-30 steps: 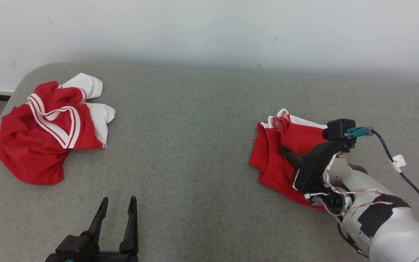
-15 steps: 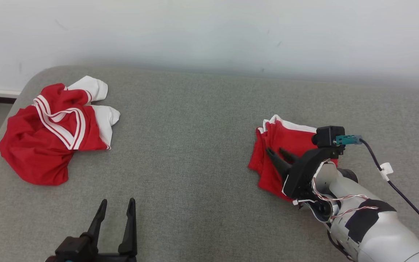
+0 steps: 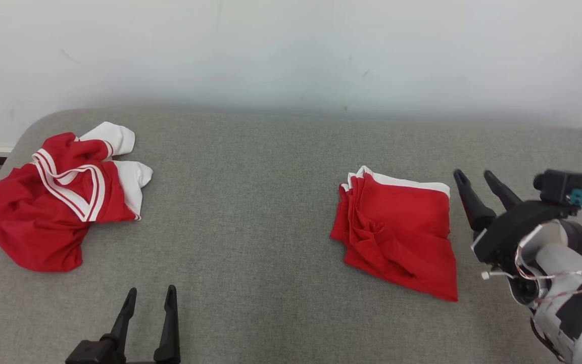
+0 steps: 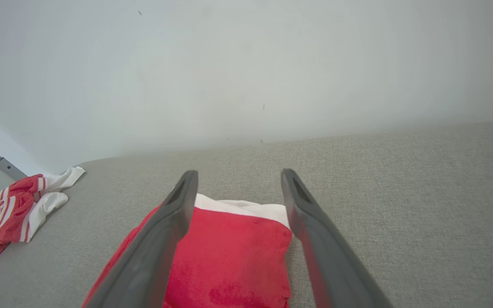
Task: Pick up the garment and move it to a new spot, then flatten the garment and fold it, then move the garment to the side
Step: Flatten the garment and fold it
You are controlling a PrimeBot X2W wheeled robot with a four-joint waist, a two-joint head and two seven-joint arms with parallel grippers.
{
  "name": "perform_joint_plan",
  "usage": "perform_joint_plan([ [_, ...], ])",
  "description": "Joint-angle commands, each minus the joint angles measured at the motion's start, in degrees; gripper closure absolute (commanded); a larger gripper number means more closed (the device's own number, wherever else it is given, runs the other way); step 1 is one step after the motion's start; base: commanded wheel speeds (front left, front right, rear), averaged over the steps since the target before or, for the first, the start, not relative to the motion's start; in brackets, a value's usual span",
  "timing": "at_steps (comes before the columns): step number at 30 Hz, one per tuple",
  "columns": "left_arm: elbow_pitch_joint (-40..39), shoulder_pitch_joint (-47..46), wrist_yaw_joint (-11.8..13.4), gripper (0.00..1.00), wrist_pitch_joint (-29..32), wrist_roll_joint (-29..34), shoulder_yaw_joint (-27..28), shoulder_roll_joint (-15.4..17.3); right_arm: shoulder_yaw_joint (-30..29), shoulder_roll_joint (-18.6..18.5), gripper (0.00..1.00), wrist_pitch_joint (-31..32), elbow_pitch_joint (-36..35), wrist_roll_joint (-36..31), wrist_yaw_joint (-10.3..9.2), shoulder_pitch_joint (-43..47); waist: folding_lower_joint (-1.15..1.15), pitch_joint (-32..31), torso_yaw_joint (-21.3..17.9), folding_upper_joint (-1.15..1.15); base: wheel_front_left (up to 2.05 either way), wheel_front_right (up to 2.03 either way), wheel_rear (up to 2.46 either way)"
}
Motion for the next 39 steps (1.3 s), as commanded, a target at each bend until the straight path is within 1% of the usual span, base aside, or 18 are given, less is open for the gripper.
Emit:
perform_joint_plan([
  [1,-0.34,0.9,0.16,0.0,-0.19,0.34,0.27,-0.03,-0.42,-0.37,0.17,-0.89,0.53,-0.83,-0.09,1.8,0.0,0.21,-0.17,0.0,0.0,0.0,0.0],
  [2,-0.4,0.9,0.16,0.0,-0.19,0.38,0.41,-0.03,-0.45,-0.49,0.69,-1.18,0.83,-1.48,-0.09,2.43,0.0,0.34,-0.25,0.0,0.0,0.0,0.0],
  [3,-0.46,0.84,0.15,0.0,-0.19,0.42,0.51,-0.03,-0.44,-0.44,0.96,-1.41,1.06,-2.03,-0.09,3.0,0.0,0.49,-0.29,0.0,0.0,0.0,0.0],
  [4,-0.52,0.71,0.15,0.0,-0.19,0.45,0.58,-0.03,-0.46,-0.24,1.0,-1.48,1.31,-2.51,-0.09,3.54,0.0,0.67,-0.32,0.0,0.0,0.0,0.0],
  [9,-0.57,-0.36,0.14,0.0,-0.19,0.63,0.66,-0.03,-1.11,1.56,1.0,-1.9,2.65,-4.76,-0.09,5.42,0.0,1.87,-0.07,0.0,0.0,0.0,0.0],
  [13,-0.6,-1.19,0.13,0.0,-0.19,1.09,1.51,-0.03,-1.02,3.58,1.0,-1.93,3.74,-8.73,-0.09,4.81,0.0,3.1,0.16,0.0,0.0,0.0,0.0],
  [18,-0.53,-1.97,0.13,0.0,-0.19,1.45,1.71,-0.03,-2.51,5.61,1.0,-1.94,5.58,-11.54,-0.09,4.63,0.0,4.12,0.76,0.0,0.0,0.0,0.0],
  [21,-0.48,-2.23,0.12,0.0,-0.19,1.4,1.86,-0.03,-1.25,7.47,1.0,-1.85,7.23,-16.08,-0.09,4.38,0.0,4.53,1.02,0.0,0.0,0.0,0.0],
  [26,-0.13,-2.69,0.11,0.0,-0.19,0.86,1.56,-0.03,-2.82,10.94,1.0,-1.85,8.69,-18.72,-0.1,5.05,0.0,4.91,1.67,0.0,0.0,0.0,0.0],
  [34,-0.13,-2.81,0.11,0.0,-0.19,0.4,1.44,-0.03,-4.09,15.94,1.0,-1.85,7.08,-22.46,-0.09,7.18,0.0,5.22,2.21,0.0,0.0,0.0,0.0],
  [39,-0.17,-2.77,0.26,0.0,-0.19,0.03,1.28,-0.03,-4.01,18.7,1.0,-1.85,4.04,-24.8,-0.09,9.34,0.0,5.21,2.29,0.0,0.0,0.0,0.0],
])
